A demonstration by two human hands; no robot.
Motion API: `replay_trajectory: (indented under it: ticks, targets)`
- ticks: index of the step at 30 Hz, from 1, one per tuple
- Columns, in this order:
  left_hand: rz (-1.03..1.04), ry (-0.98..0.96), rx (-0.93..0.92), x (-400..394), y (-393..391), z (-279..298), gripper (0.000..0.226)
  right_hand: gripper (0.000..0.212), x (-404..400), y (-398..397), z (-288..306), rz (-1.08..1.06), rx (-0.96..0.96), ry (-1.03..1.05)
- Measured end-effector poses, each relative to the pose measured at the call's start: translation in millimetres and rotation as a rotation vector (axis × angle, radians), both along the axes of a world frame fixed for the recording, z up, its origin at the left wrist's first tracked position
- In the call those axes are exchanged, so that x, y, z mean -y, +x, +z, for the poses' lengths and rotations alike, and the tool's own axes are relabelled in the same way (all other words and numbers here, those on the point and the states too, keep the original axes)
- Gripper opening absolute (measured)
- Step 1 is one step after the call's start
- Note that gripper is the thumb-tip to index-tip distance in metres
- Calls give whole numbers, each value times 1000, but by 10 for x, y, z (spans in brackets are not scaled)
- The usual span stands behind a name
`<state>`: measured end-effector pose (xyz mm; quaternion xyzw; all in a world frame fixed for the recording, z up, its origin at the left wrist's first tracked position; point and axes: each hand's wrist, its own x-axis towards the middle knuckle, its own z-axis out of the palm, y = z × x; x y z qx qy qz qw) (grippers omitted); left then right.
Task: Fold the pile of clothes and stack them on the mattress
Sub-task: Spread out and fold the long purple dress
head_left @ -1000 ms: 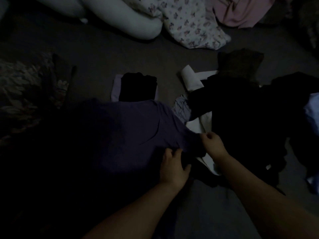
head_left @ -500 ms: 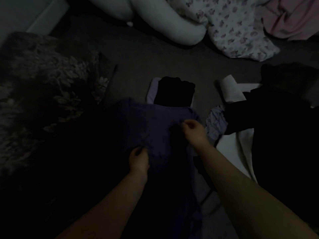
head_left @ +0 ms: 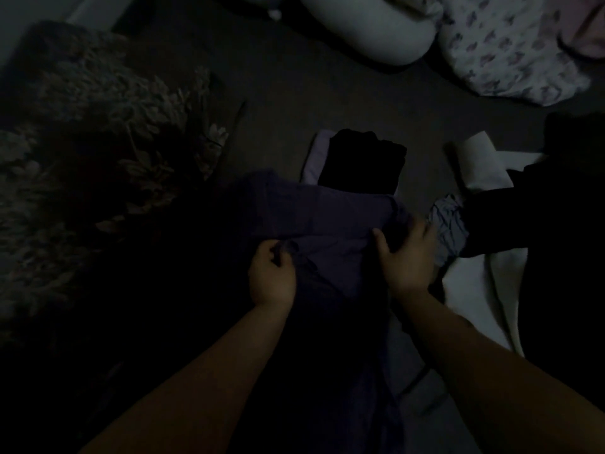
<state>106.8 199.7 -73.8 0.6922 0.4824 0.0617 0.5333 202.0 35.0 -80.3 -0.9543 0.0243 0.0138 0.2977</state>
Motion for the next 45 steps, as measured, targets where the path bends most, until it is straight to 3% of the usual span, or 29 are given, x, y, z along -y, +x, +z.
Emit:
replay_trajectory:
  ticks: [3,6,8,12,18,21,24,26,28,30,32,34,35,37,40,42,45]
  targets:
    - [68,-5,-110,-255,-96,-87,24,51,-212,-270,21,443,61,-42]
    - [39,277,-249,-550,-296,-91,35,56,-417,-486,-24,712,-162,-72]
    - [6,393,-423,-734,-497,-54,51,60,-537,-543,-87,711,-282,-108]
    - [-183,339,-579,-953,-831,-66,79,51,-778,-545,-82,654,-294,-203]
    - [-210,198,-466,-1202,-851,-63,62,43,-1211,-767,111,849,-255,-100]
    - [-266,197,-403,-1225,-810,26,41,36,-1456,-931,223,710,-340,110]
    - [-272,187,-178,-1121,-656,258,16,38,-1690,-1018,376,286,-734,572]
    - [-267,2,-47,-1029,-541,412,11,53,-1790,-1012,418,111,-978,815]
    - [-144,-304,13,-973,-461,539,22,67,-1773,-1000,358,-15,-1072,984]
    - [-88,-390,-39,-978,-442,561,25,45,-1691,-963,366,-62,-1035,977]
    - [-276,4,-110,-1067,-465,468,17,29,-1519,-915,319,-4,-888,778]
    - [-637,445,-42,-1150,-444,408,43,25,-1350,-868,365,173,-707,563]
    - [-825,563,33,-1164,-383,391,59,24,-1275,-844,395,279,-647,497]
    - [-1152,637,49,-1156,-207,434,66,24,-1163,-801,475,410,-603,479]
    - [-1515,714,-174,-1200,29,394,47,25,-1028,-732,610,426,-575,518]
    - [-1580,755,-274,-1264,137,342,46,25,-928,-689,651,371,-533,548]
    - [-1481,815,-225,-1311,250,309,59,22,-792,-632,730,239,-475,616]
